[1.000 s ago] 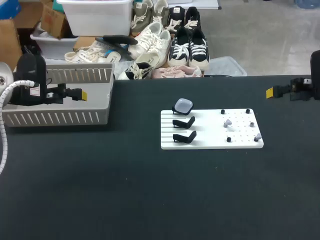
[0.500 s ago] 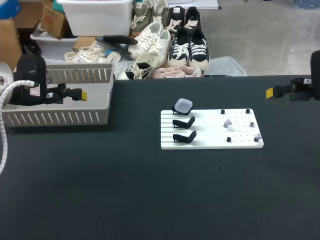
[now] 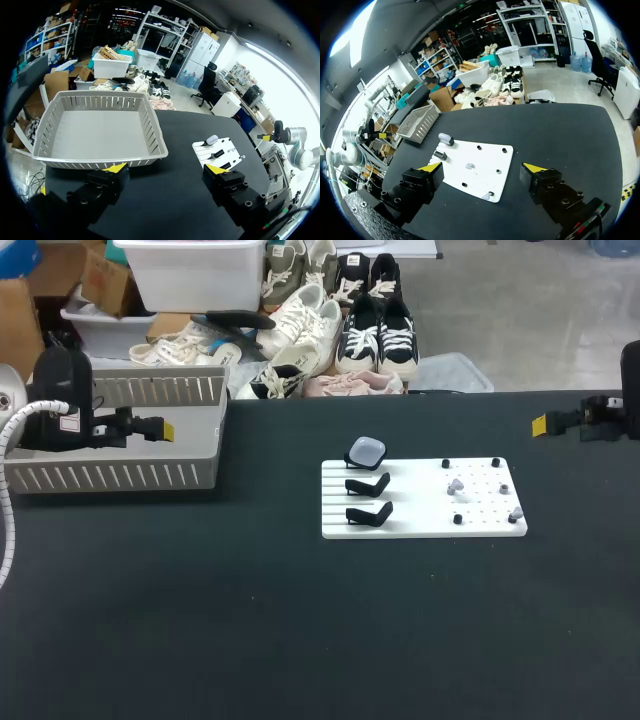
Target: Pick up each earbud case from the left stands, insert the matching earbuds, close the lid, and place the case in the box.
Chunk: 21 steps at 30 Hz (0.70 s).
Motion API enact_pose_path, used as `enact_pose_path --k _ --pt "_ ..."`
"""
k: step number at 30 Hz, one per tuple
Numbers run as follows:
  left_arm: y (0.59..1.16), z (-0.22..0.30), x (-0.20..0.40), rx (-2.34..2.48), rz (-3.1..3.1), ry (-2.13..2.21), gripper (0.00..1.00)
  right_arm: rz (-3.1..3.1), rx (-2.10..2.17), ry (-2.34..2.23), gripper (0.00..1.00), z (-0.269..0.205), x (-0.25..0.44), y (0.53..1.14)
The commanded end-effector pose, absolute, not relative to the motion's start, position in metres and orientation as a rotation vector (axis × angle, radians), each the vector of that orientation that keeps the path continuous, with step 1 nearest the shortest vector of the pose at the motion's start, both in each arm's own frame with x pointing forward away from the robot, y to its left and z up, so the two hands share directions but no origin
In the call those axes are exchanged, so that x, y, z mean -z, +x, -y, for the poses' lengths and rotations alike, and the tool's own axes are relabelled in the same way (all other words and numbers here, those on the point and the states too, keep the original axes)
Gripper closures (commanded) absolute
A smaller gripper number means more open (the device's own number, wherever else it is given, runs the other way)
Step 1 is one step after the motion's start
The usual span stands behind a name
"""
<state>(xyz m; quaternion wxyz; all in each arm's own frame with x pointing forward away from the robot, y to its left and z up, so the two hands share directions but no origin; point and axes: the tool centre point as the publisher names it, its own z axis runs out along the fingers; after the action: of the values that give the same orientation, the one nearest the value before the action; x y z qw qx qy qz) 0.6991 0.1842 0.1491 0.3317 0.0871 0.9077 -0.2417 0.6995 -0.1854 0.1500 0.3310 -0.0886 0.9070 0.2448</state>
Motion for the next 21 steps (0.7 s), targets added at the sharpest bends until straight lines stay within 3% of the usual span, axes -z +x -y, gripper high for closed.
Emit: enact_pose_path --k 1,12,21 --pt "0.700 -0.185 -0.150 0.632 -2.376 0.230 0.00 -2.372 -0.642 -0.234 0.00 0.186 -0.150 0.700" --pt "0.700 -0.185 -0.150 0.632 -2.376 0.230 0.00 -2.372 -0.642 -0.234 0.00 0.186 -0.150 0.700" --pt "0.712 -0.158 -0.166 0.588 -2.238 0.556 0.00 -2.372 -0.642 -0.234 0.00 0.186 -0.150 0.700"
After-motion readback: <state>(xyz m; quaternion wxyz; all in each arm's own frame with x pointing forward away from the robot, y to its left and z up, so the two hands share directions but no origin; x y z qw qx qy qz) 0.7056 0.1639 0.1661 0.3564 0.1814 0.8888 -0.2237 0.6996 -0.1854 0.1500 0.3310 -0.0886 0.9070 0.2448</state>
